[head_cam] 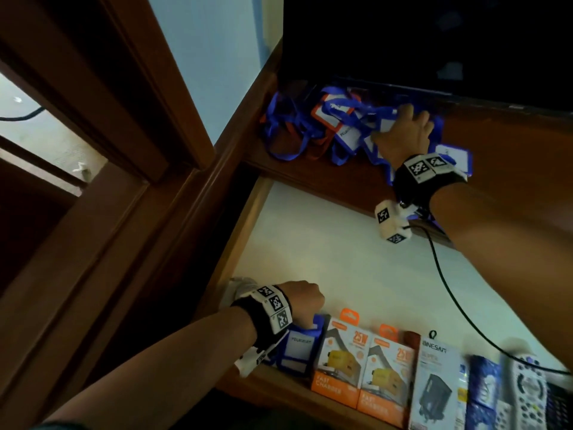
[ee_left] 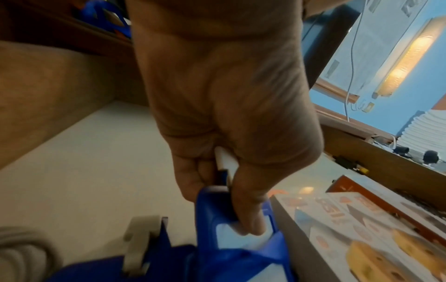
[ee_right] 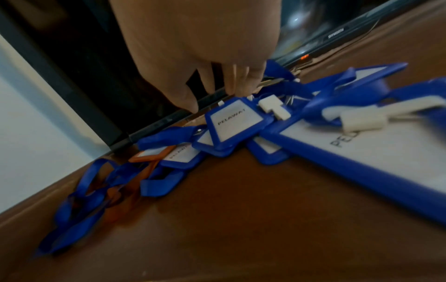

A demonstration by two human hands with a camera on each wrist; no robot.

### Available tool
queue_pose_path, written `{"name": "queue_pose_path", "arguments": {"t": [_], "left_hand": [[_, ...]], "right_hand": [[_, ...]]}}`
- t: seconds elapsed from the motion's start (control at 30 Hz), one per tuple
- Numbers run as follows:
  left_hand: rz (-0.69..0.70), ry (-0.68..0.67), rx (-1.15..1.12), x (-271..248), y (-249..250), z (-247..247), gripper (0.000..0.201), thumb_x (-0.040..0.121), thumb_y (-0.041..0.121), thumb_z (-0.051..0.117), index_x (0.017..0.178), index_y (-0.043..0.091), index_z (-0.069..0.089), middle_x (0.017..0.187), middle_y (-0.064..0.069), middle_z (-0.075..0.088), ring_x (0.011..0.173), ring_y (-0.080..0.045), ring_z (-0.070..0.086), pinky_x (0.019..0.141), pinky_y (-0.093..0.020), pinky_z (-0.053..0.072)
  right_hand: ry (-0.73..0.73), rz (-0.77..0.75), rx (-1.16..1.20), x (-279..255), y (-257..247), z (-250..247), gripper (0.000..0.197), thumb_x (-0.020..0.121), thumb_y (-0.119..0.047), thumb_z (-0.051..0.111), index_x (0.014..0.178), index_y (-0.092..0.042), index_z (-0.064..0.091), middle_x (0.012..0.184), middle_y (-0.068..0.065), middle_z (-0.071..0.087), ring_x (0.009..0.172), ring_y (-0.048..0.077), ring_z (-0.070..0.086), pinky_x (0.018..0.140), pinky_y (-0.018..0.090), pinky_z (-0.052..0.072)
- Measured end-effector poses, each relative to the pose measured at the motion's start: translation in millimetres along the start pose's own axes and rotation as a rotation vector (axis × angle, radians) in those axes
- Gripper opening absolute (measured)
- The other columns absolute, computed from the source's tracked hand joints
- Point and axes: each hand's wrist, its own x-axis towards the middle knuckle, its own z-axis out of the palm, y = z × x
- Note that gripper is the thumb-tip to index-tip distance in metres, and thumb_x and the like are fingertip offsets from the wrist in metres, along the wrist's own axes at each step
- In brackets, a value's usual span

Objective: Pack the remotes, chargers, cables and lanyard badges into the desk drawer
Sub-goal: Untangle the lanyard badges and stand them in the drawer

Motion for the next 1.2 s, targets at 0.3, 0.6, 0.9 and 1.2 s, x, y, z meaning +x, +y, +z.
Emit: {"name": "queue_pose_path", "arguments": {"t": [0.3, 0.6, 0.9, 1.2], "left_hand": [[0.079, -0.005, 0.003, 20.9, -15.8, 13.6, 0.034, 0.079, 0.036, 0.073, 0.096, 0.006, 0.068, 0.094, -0.011, 0.066, 0.071, -0.024, 0.056, 0.051, -0.026, 0.032], [0.045, 0.132, -0.065, 12.5, -17.2, 14.2, 0.040, 0.076, 0.032, 0.076, 0.109, 0.015, 0.060, 0.109, -0.006, 0.059, 0.093, -0.025, 0.058, 0.070, -0.033, 0.046], [-0.113, 0.331, -0.183, -7.0, -18.8, -2.5, 0.041, 0.084, 0.031, 0.064, 0.123, 0.023, 0.052, 0.122, 0.001, 0.055, 0.106, -0.017, 0.054, 0.085, -0.031, 0.045], [-0.017, 1.166, -0.404, -33.4, 16.5, -106.2, 0.061, 0.084, 0.021, 0.065, 0.139, 0.022, 0.039, 0.146, 0.004, 0.033, 0.132, -0.016, 0.037, 0.106, -0.035, 0.038]], "right_hand": [[0.066, 0.068, -0.104, 9.8, -4.2, 17.4, 0.075, 0.079, -0.037, 0.068, 0.138, -0.007, 0.033, 0.140, 0.021, 0.037, 0.131, 0.041, 0.028, 0.101, 0.053, 0.034], [0.191, 0.061, 0.075, -7.6, -7.0, -1.3, 0.094, 0.069, -0.038, 0.074, 0.144, -0.012, 0.023, 0.145, 0.019, 0.028, 0.132, 0.042, 0.026, 0.101, 0.054, 0.033], [0.420, -0.125, 0.565, -66.9, 2.4, -60.6, 0.071, 0.073, -0.025, 0.072, 0.136, -0.015, 0.040, 0.131, 0.017, 0.038, 0.117, 0.031, 0.041, 0.075, 0.019, 0.039], [0.404, -0.238, 1.019, -146.3, 36.0, -131.7, 0.062, 0.077, -0.030, 0.070, 0.130, -0.015, 0.042, 0.111, 0.021, 0.052, 0.093, 0.026, 0.059, 0.083, 0.041, 0.054]]}}
